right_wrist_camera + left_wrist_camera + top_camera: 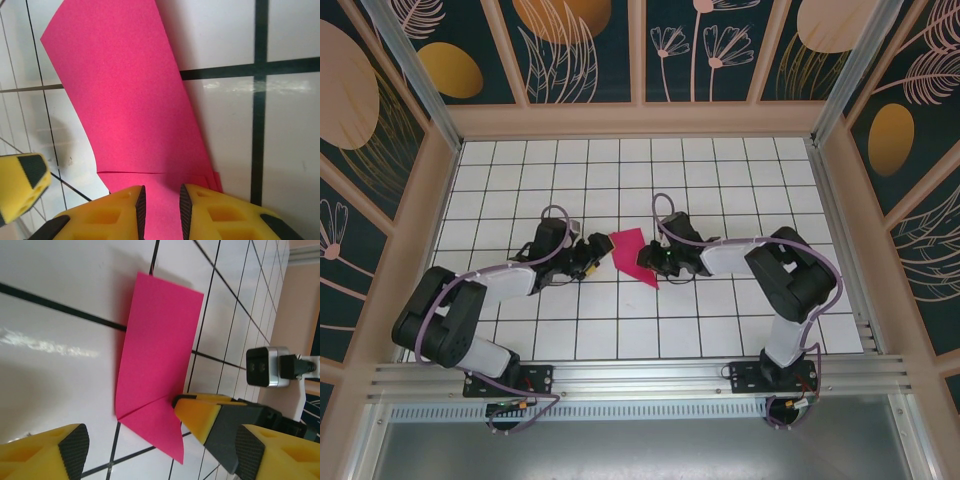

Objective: Fold a paper plane with a square sheet of paper (pick it up from the middle)
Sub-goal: Fold the wing for the fifth time at the center of the table.

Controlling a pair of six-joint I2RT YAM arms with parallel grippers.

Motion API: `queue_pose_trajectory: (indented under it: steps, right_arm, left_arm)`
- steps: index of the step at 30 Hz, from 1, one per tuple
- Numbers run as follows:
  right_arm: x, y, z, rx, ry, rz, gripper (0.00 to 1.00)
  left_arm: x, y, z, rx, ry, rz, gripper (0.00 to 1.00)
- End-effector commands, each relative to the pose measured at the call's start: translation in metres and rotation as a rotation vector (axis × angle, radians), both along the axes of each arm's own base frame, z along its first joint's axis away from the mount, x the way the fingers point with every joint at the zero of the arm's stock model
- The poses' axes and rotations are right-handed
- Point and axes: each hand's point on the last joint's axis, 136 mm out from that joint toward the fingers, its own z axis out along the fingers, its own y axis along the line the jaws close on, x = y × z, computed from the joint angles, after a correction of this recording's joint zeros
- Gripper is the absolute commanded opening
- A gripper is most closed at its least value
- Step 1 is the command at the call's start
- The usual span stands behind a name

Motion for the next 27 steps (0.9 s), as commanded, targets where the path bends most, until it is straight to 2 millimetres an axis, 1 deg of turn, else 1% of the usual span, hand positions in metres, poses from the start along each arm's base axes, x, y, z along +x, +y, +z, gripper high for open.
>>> queue_pose_trajectory:
  steps: [1, 8, 13, 19, 23, 27]
  right_arm:
    - [-0.013, -0.016, -0.017, -0.006, 0.075, -0.022, 0.29]
    - [-0.015, -0.018, -0.010, 0.104, 0.084, -0.022, 0.30]
    - [-0.015, -0.021, -0.010, 0.124, 0.089, -0.025, 0.30]
    - [-0.016, -0.021, -0.011, 0.127, 0.093, -0.023, 0.30]
    - [-0.015, -0.021, -0.011, 0.134, 0.091, -0.021, 0.30]
    - [-0.014, -0.020, -0.009, 0.144, 0.083, -0.016, 0.30]
  left_arm:
    - [-0.002, -0.009, -0.002, -0.032, 0.023, -0.005, 0.78]
    - [-0.004, -0.022, -0.008, -0.039, 0.051, -0.032, 0.76]
    - [-0.002, -0.028, -0.011, -0.046, 0.067, -0.047, 0.72]
    - [0.002, -0.038, -0.010, -0.072, 0.065, -0.067, 0.59]
    - [0.002, -0.043, -0.010, -0.085, 0.069, -0.081, 0.53]
    - [0.002, -0.046, -0.014, -0.094, 0.079, -0.086, 0.49]
